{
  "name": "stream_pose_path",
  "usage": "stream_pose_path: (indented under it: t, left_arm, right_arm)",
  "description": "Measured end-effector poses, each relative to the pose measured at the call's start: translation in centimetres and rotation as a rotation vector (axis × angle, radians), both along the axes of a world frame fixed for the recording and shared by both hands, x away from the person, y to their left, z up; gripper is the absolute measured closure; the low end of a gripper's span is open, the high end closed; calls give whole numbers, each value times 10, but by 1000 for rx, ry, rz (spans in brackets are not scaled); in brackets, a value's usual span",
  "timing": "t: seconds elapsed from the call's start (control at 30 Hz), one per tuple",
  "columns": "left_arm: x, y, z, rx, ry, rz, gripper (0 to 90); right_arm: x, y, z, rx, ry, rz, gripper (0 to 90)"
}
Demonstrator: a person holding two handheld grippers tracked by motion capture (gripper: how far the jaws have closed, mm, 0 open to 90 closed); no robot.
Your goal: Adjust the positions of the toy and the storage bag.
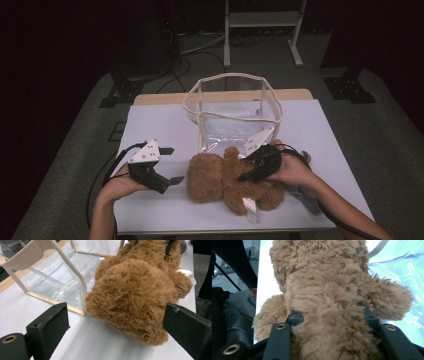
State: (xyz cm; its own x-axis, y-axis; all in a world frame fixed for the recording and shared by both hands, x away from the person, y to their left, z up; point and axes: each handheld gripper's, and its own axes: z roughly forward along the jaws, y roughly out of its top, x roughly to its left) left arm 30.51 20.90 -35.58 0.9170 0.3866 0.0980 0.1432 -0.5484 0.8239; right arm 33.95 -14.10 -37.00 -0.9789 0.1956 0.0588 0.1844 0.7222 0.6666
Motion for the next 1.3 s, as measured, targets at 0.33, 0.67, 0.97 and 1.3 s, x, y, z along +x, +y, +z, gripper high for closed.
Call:
stream_pose_path:
  t: [0.33,0.67,0.97,1.3]
  left_arm:
    - [0,5,1,-4,-5,12,60]
    - [-1,9,3,-15,-13,21,60]
    - [-2,11,4,-19,-15,23,60]
    - [-3,17,6,-34,-20,40,60]
  right_arm:
    - [-2,-3,9,41,24,-18,603]
    - [-2,-4,19,48,27,6,635]
    - [-3,-5,30,54,28,4,641]
    - [-2,-14,48,101,37,0,661]
